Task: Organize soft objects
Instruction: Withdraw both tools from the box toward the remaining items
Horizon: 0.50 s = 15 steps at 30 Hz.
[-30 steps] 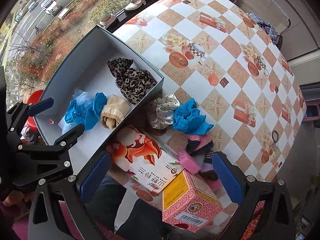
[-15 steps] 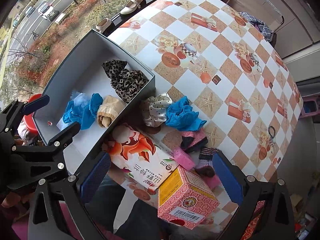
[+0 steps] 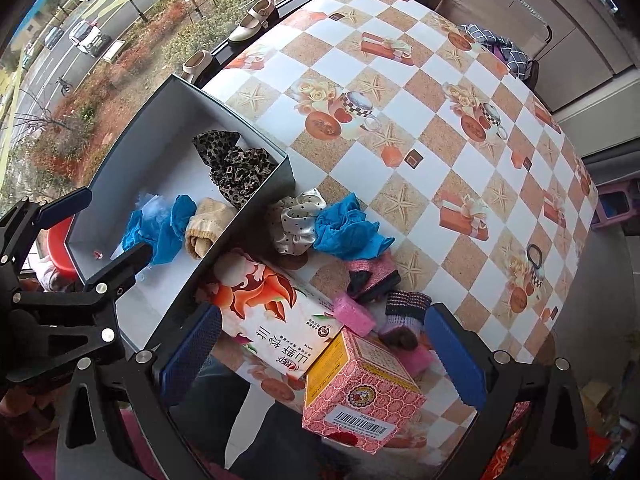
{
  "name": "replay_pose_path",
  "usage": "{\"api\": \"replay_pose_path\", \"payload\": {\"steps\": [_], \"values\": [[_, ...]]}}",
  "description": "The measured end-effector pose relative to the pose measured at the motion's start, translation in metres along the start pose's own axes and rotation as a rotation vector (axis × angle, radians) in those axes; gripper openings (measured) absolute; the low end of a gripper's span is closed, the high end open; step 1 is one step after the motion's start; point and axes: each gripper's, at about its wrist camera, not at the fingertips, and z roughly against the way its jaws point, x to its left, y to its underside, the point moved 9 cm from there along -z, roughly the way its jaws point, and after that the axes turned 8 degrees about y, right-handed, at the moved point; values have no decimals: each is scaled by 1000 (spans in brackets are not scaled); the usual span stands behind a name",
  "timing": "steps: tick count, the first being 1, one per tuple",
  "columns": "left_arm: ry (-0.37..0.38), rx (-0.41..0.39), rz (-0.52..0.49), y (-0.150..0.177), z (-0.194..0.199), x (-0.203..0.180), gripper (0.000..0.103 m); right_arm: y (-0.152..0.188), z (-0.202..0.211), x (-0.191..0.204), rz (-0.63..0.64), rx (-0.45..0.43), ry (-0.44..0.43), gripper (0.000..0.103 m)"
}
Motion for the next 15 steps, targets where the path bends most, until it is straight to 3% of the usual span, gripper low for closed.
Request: {"api": "replay_pose_path", "payload": {"steps": [8, 13, 15], "values": [[18, -38, -32, -9, 9, -15, 89, 6, 2, -12, -34, -9, -7, 102], [98, -214, -86, -42, 54, -41, 91, 6, 10, -31, -103, -44, -43, 102], [161, -244, -95, -56, 67, -55, 92, 4, 15, -45, -150, -68, -58, 102]]}}
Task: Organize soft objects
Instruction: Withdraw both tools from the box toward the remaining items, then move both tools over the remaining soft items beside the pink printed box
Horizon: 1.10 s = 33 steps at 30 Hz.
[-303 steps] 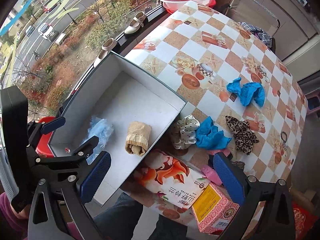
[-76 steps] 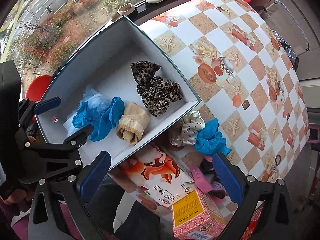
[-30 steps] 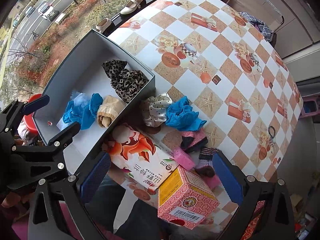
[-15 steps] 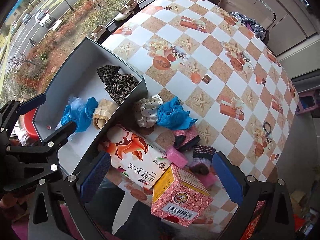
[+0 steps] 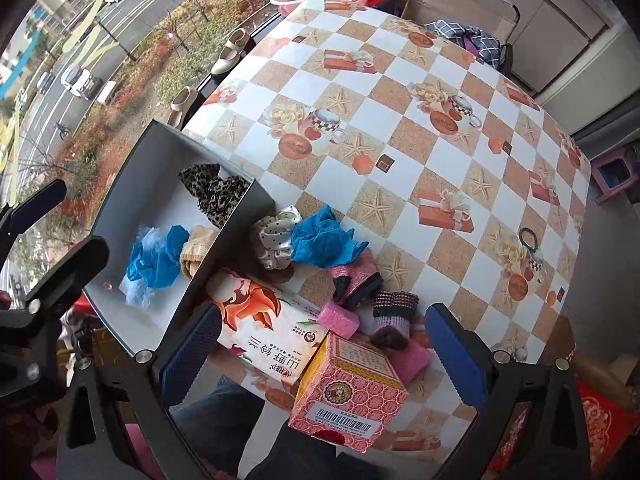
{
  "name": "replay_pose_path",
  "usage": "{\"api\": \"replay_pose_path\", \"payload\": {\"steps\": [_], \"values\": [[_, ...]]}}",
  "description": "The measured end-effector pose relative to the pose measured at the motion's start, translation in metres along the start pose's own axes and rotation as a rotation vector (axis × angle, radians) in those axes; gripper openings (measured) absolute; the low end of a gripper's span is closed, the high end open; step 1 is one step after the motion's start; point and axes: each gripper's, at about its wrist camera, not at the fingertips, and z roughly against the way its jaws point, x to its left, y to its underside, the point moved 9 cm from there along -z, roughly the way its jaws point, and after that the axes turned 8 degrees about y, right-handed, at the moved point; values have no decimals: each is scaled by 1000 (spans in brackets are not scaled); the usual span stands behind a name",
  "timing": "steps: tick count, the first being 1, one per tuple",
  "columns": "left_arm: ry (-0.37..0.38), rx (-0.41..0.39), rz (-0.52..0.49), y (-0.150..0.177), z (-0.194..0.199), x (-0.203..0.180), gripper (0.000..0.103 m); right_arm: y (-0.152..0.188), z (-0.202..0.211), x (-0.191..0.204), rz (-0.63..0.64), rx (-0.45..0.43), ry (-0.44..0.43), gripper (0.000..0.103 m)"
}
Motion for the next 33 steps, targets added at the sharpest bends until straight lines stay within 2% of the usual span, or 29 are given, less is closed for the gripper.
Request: {"api": "replay_pose_path", "payload": {"steps": [2, 4, 6, 9, 11, 15, 18, 21, 28, 33], "values": [[81, 25, 24, -11, -5, -14, 92, -2, 5, -15, -45, -19, -13, 102], [106, 97, 54, -13, -21, -23, 92, -2, 9, -30, -88, -35, -19, 102], [40, 158, 30, -8, -36, -30, 92, 1, 12, -43, -126, -46, -22, 102], [-57, 243, -77, 10, -56, -43, 92, 11, 12, -64, -185, -52, -23, 102], [-93, 298, -121, 26, -67, -47, 92, 21, 8, -77, -223, -42, -26, 102], [-119, 401, -160, 54, -84, -50, 92, 44, -5, -99, -290, -5, -23, 102], [-105, 499, -181, 76, -92, -53, 92, 62, -13, -111, -329, 25, -23, 102], [-106, 562, -231, 94, -93, -59, 92, 78, -17, -114, -337, 46, -28, 102], [16, 727, -261, 136, -91, -75, 92, 104, -30, -112, -355, 87, -41, 102], [85, 794, -331, 164, -89, -89, 92, 110, -33, -109, -361, 98, -48, 102]]}}
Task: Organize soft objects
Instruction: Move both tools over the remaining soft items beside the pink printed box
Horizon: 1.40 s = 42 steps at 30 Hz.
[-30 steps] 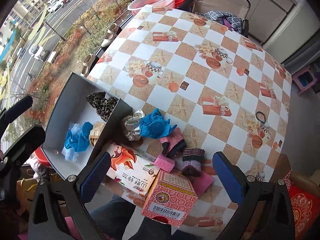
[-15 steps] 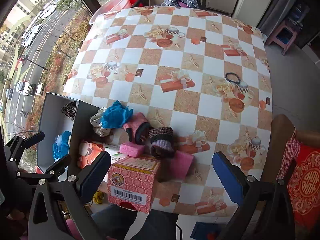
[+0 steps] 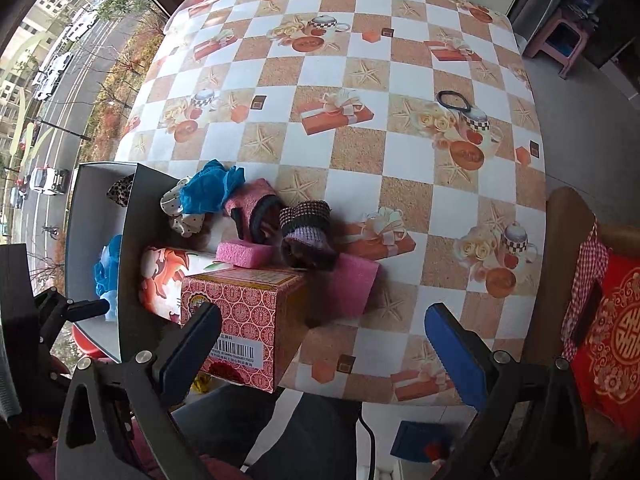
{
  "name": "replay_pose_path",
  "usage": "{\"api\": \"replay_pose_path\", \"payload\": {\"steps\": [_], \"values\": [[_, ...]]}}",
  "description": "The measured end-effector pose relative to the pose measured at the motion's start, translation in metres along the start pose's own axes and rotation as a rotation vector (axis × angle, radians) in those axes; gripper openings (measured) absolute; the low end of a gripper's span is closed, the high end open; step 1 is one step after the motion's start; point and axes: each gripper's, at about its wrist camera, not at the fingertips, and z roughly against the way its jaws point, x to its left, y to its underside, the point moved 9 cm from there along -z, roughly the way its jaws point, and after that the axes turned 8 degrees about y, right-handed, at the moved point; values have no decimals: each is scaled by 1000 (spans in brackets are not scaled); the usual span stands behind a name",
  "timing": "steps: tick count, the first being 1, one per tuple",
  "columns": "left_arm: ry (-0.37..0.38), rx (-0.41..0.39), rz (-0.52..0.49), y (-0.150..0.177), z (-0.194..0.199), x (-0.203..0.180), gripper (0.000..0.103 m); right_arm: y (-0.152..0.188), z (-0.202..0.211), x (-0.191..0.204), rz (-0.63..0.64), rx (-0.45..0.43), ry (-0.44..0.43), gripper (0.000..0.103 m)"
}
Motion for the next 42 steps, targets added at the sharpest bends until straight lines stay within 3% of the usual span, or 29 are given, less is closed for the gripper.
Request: {"api": "replay_pose_path", "payload": {"steps": [7, 13, 42], "values": [[45, 38, -190, 10, -19, -45, 92, 15, -12, -2, -7, 36, 5, 102], [-15, 59, -274, 7, -41, -59, 92, 27, -17, -7, -21, 55, 10, 102], [-51, 58, -325, 4, -49, -74, 92, 36, -16, -16, -44, 58, 10, 102]]}}
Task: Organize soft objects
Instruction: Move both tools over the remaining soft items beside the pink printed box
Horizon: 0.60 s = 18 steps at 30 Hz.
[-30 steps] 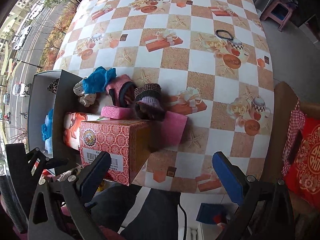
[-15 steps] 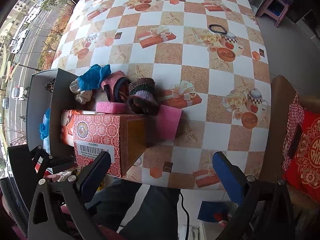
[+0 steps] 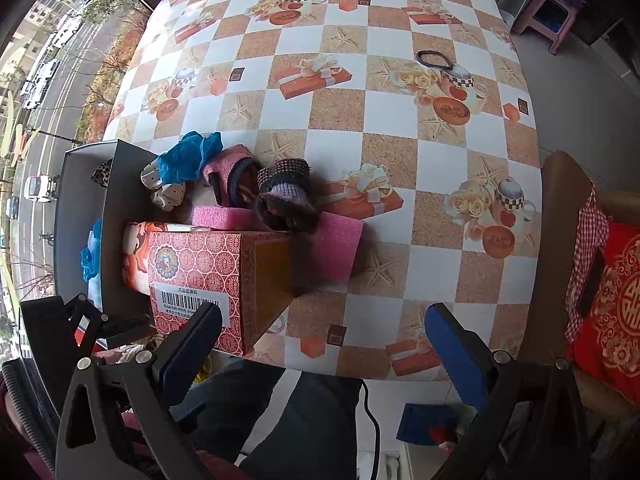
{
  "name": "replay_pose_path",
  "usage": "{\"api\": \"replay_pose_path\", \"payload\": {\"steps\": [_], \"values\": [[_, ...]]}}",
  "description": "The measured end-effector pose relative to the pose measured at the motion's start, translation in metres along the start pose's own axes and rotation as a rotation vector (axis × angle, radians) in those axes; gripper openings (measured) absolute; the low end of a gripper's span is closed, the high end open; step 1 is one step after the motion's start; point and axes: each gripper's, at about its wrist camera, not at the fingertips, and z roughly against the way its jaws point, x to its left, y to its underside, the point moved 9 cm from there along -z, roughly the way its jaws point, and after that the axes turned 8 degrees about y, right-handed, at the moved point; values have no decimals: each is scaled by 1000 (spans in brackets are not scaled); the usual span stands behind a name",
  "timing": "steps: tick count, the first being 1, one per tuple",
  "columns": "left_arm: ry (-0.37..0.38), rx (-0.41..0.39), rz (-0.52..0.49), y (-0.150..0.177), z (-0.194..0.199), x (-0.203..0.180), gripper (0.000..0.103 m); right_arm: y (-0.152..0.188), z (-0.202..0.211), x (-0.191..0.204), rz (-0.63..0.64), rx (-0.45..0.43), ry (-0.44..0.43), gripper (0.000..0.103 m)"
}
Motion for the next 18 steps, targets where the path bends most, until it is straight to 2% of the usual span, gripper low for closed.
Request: {"api": "replay_pose_path", "payload": {"steps": [18], "values": [[5, -2, 16, 0, 0, 7, 92, -6, 1, 6, 3, 2, -3, 102]]}}
